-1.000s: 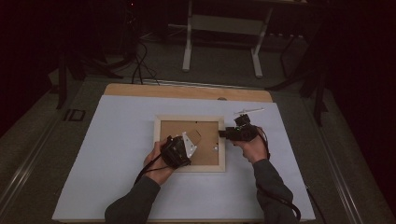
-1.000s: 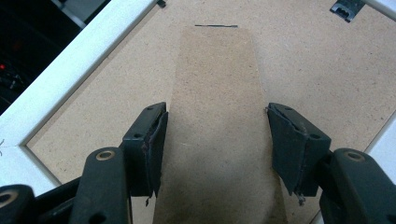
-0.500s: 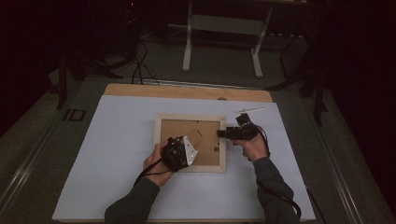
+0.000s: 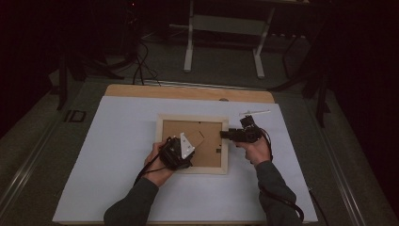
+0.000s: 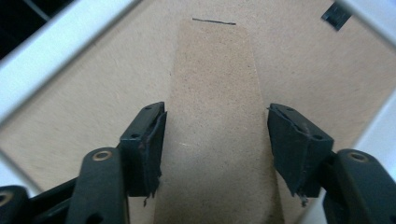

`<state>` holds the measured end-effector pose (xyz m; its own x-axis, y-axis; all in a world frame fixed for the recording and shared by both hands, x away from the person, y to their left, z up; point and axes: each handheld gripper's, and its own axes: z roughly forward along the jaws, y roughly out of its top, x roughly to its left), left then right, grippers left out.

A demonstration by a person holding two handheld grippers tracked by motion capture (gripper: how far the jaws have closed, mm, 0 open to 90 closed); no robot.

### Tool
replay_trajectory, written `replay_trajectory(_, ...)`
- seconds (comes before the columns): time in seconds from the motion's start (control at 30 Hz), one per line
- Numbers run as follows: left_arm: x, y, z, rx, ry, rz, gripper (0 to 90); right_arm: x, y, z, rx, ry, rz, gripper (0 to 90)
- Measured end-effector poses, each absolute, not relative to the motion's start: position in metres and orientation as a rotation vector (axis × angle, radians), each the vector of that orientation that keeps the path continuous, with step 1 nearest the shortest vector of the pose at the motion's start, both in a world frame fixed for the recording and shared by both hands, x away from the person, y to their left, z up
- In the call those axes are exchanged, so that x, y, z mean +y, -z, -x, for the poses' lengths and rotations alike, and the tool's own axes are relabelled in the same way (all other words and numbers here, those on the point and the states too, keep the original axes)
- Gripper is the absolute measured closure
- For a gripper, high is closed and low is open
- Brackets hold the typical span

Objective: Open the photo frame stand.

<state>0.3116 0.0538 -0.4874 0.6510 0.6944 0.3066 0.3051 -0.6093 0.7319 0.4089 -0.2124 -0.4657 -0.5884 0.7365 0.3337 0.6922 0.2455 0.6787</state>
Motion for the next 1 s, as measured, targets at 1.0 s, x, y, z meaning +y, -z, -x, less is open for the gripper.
replay_trajectory(1.0, 0.093, 0.48, -0.327, 0.91, -0.234, -2.183, 47.0, -0.211, 0.461, -0.402, 2.412, -1.266, -1.354, 56.9)
